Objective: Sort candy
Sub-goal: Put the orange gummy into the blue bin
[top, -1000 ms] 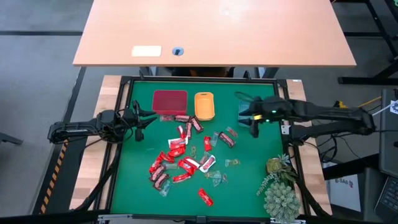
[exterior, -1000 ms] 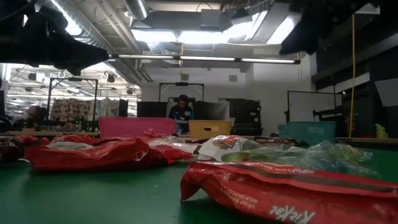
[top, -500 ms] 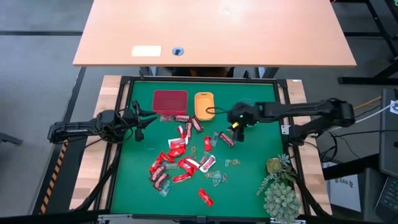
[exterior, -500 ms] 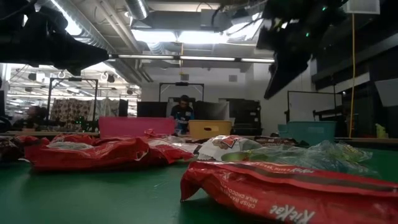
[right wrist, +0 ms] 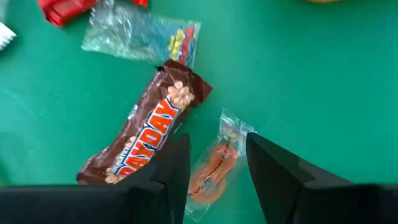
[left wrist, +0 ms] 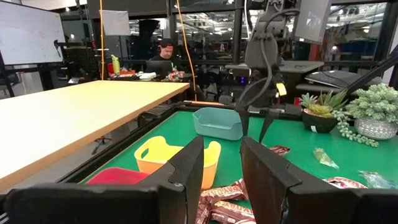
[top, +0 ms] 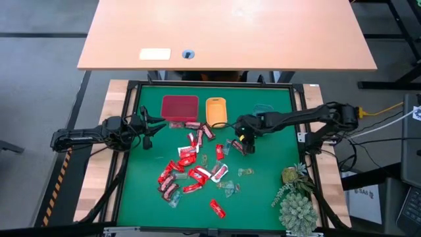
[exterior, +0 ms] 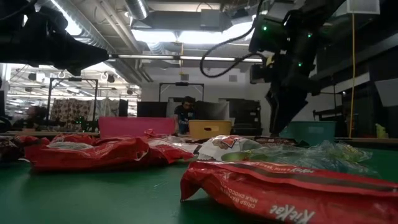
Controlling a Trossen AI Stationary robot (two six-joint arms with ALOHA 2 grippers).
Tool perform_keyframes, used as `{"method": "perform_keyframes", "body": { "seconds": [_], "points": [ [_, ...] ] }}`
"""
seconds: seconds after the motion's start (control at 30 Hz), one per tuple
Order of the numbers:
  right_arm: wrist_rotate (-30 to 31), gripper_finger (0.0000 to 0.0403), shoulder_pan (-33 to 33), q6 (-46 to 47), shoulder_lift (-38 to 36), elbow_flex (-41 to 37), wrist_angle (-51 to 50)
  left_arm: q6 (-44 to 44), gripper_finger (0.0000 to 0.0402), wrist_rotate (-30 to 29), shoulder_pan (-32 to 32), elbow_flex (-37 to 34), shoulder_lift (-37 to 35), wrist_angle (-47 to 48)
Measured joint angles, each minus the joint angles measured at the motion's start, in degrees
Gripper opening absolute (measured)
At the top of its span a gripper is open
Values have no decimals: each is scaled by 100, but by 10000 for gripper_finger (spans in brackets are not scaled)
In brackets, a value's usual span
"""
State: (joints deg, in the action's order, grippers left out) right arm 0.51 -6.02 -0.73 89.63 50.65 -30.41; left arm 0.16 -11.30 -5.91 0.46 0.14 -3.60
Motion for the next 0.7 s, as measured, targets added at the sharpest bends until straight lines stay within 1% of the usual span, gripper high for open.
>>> {"method": "perform_keyframes", "body": {
  "seconds": [0.1,0.23,0.4,0.53,0.7],
  "points": [
    [60,156,0,-6,130,0,12,0,103,-1,-2,1,0,0],
    [297,156,0,-122,251,0,12,0,103,0,-1,1,1,2],
    [297,150,-2,-282,292,2,-9,0,103,-1,-1,1,2,2],
    [295,120,0,-300,290,2,-11,0,103,-1,-1,0,1,4],
    [144,61,0,-304,290,2,-13,0,103,1,-2,1,0,4]
  ]
}}
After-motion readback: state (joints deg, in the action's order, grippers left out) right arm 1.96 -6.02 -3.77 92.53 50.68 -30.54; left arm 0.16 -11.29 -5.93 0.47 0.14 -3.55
